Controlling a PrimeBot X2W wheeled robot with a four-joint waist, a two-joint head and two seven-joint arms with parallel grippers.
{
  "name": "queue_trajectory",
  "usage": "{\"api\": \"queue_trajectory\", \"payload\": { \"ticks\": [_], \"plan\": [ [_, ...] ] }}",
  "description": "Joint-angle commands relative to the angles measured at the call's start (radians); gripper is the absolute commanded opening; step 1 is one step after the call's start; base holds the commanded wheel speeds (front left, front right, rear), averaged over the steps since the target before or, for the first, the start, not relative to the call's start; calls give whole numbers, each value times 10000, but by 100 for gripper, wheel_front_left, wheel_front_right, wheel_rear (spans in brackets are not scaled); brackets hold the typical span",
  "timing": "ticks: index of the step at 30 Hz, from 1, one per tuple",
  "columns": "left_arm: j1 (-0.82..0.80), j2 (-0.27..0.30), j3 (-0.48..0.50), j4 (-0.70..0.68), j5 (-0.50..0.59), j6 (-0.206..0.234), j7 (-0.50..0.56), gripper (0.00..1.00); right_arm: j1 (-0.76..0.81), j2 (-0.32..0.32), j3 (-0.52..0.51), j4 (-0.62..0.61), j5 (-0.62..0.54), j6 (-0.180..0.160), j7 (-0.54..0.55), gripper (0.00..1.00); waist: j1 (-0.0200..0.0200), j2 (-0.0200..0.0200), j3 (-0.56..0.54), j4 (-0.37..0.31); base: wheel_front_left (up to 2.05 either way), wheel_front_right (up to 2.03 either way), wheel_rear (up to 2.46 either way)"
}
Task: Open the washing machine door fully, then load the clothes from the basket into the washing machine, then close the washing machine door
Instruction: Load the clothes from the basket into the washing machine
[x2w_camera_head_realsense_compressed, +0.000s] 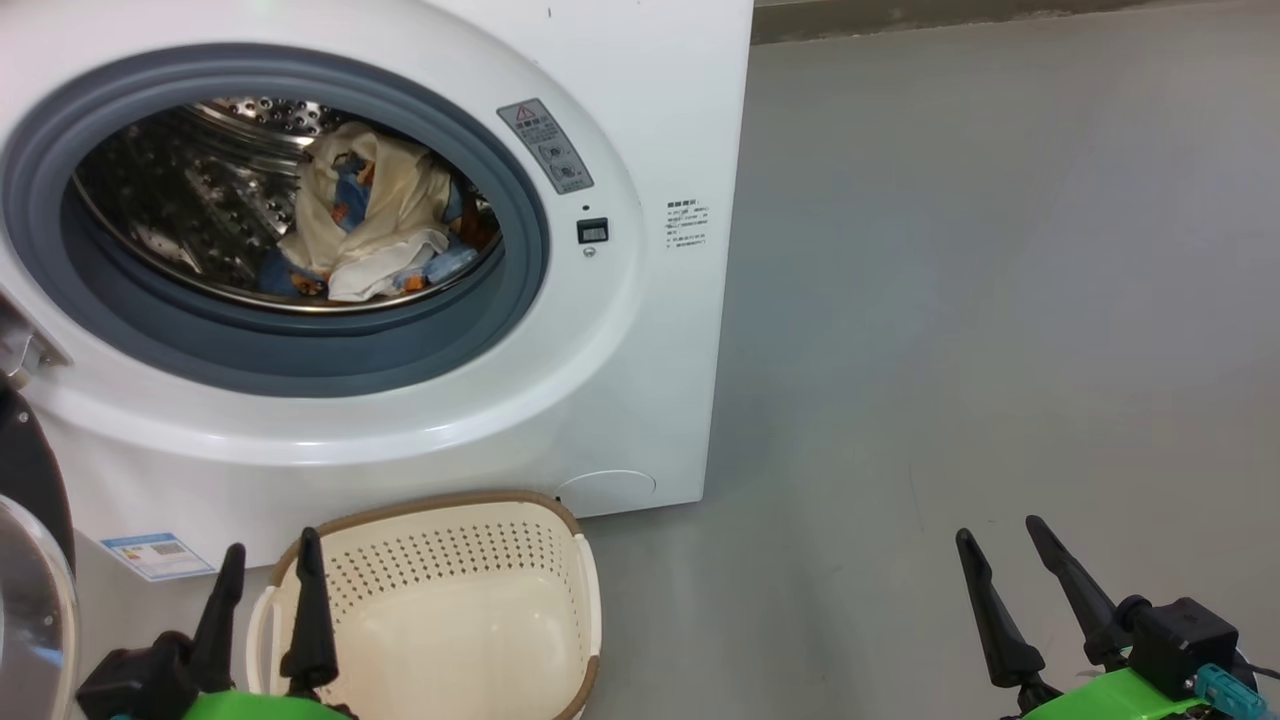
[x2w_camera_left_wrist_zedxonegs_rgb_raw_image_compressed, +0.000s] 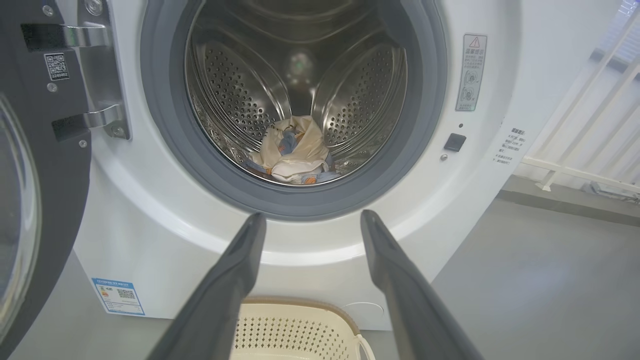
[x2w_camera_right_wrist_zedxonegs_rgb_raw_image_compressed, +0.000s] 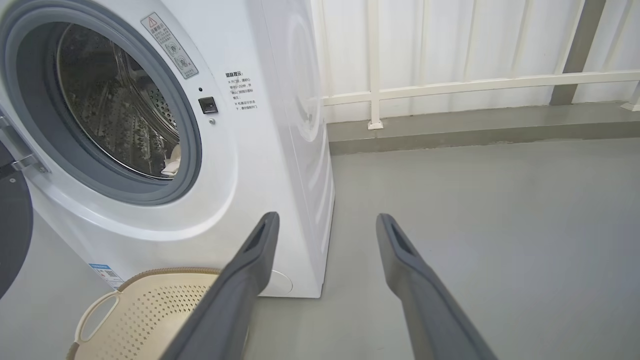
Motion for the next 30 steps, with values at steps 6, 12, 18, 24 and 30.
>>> {"api": "queue_trajectory", "payload": {
  "ticks": [6,12,18,24,30],
  "plan": [
    [473,201,456,-1034,91,-24,-63,100,-19,-182,269,-270,-95,16,-48,100,0,-1,-1,-71,0,0,0],
    [1042,201,676,-1469,49,-24,-63,100,38,-125,203,-275,-122,16,-48,100,0,-1,-81,-158,0,0,0],
    [1349,201,954,-1733,-139,-24,-63,100,101,-107,149,-291,-130,16,-48,100,0,-1,-153,-174,0,0,0],
    [1476,201,1095,-1805,-144,-25,-63,100,175,-117,100,-314,-160,16,-48,100,0,-1,-246,-144,0,0,0],
    [1691,201,1028,-1845,20,-25,-63,100,226,-128,116,-302,-154,16,-48,100,0,-1,-364,-189,0,0,0]
  ]
}}
